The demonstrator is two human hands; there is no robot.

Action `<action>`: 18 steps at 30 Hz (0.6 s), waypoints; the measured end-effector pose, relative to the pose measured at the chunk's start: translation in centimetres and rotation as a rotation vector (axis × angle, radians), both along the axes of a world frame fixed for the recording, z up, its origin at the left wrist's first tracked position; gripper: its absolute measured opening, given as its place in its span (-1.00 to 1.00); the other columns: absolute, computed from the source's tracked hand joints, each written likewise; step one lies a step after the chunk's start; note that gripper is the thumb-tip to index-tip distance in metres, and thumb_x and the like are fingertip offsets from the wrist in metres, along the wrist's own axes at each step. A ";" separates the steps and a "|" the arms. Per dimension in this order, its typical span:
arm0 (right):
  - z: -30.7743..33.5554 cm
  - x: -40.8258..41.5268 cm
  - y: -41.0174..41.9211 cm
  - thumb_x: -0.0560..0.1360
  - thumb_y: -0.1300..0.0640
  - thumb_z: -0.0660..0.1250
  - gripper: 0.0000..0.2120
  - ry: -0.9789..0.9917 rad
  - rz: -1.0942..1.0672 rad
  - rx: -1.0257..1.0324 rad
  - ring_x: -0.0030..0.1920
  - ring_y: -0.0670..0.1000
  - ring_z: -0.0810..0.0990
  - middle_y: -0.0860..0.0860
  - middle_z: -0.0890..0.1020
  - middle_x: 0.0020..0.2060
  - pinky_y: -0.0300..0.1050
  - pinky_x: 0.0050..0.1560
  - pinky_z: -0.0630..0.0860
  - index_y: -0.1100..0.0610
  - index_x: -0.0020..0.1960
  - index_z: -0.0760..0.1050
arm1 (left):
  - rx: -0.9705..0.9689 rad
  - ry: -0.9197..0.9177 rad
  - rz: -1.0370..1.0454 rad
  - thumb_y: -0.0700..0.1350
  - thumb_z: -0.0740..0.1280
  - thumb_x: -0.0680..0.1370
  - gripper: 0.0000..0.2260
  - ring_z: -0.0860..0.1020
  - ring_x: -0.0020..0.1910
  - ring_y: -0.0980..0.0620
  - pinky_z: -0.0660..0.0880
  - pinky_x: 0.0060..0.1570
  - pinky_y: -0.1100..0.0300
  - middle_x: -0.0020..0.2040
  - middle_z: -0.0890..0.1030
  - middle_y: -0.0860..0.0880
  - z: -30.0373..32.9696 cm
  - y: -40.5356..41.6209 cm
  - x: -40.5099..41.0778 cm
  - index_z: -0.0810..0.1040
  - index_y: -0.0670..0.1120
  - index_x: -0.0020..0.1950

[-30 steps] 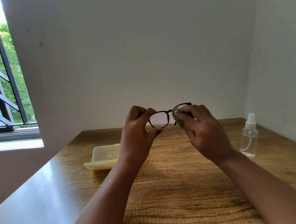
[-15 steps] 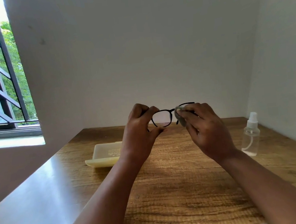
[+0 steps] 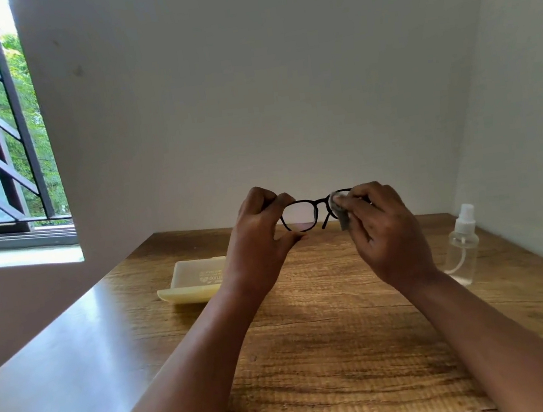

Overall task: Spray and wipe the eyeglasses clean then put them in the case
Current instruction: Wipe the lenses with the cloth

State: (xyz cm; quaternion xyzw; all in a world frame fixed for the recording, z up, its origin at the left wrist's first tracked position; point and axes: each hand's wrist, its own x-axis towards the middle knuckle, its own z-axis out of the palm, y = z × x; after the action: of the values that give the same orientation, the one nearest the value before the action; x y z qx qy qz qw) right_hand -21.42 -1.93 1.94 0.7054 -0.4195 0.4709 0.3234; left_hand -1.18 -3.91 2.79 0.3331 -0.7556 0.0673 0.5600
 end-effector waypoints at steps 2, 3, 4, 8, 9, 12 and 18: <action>0.1 -0.4 -0.4 0.53 0.32 0.31 -0.75 -0.103 -0.052 0.006 0.01 0.10 0.52 0.14 0.56 0.01 -0.21 -0.05 0.42 0.27 0.19 0.59 | 0.004 0.013 -0.004 -0.18 0.60 0.29 -0.54 0.46 -0.04 0.05 0.30 -0.05 0.49 -0.02 0.42 0.02 0.0 -0.1 0.1 0.61 -0.13 0.15; 0.0 -0.6 -0.5 0.53 0.32 0.31 -0.75 -0.131 -0.074 0.017 0.01 0.12 0.52 0.14 0.55 0.01 -0.17 -0.07 0.47 0.28 0.19 0.58 | 0.004 0.012 -0.002 -0.18 0.60 0.29 -0.54 0.46 -0.04 0.04 0.30 -0.05 0.49 -0.02 0.42 0.01 0.0 -0.2 0.1 0.61 -0.13 0.15; 0.0 -0.8 -0.5 0.52 0.33 0.31 -0.76 -0.138 -0.084 0.028 0.01 0.13 0.53 0.15 0.55 0.00 -0.11 -0.09 0.51 0.29 0.17 0.58 | 0.003 0.007 0.001 -0.19 0.60 0.29 -0.54 0.46 -0.04 0.04 0.31 -0.04 0.48 -0.02 0.42 0.01 0.0 -0.2 0.1 0.61 -0.13 0.16; -0.2 -0.4 0.1 0.51 0.34 0.30 -0.79 -0.031 0.009 0.058 0.01 0.08 0.52 0.12 0.54 0.00 -0.16 -0.02 0.49 0.29 0.13 0.58 | 0.000 -0.015 0.019 -0.19 0.60 0.29 -0.52 0.47 -0.03 0.04 0.38 -0.02 0.33 -0.01 0.42 0.01 0.0 0.0 0.1 0.61 -0.14 0.18; -0.2 -0.1 0.2 0.51 0.34 0.31 -0.78 -0.004 0.035 0.068 0.02 0.06 0.51 0.11 0.54 0.00 -0.20 0.00 0.46 0.28 0.14 0.58 | -0.001 -0.014 0.022 -0.19 0.60 0.29 -0.53 0.47 -0.03 0.03 0.39 -0.02 0.32 -0.01 0.43 0.00 0.0 0.0 0.1 0.61 -0.14 0.18; -0.2 0.3 -0.1 0.52 0.34 0.32 -0.75 -0.050 0.040 0.069 0.03 0.06 0.52 0.10 0.54 0.01 -0.17 0.00 0.49 0.28 0.19 0.58 | -0.003 0.000 0.023 -0.18 0.60 0.29 -0.54 0.46 -0.04 0.04 0.33 -0.04 0.44 -0.02 0.41 0.02 0.0 -0.1 0.2 0.61 -0.12 0.16; -0.6 0.0 -0.2 0.51 0.34 0.32 -0.75 -0.064 -0.019 0.064 0.02 0.08 0.52 0.11 0.53 0.00 -0.23 -0.01 0.43 0.29 0.18 0.57 | 0.003 0.022 0.014 -0.17 0.59 0.31 -0.58 0.45 -0.04 0.06 0.30 -0.06 0.49 -0.02 0.42 0.02 0.0 -0.2 0.3 0.61 -0.12 0.14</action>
State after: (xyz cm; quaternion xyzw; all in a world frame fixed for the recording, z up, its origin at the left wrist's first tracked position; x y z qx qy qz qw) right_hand -21.37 -2.12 1.32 0.6961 -0.4512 0.4762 0.2916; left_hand -0.86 -4.15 2.82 0.3399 -0.7470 0.0663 0.5674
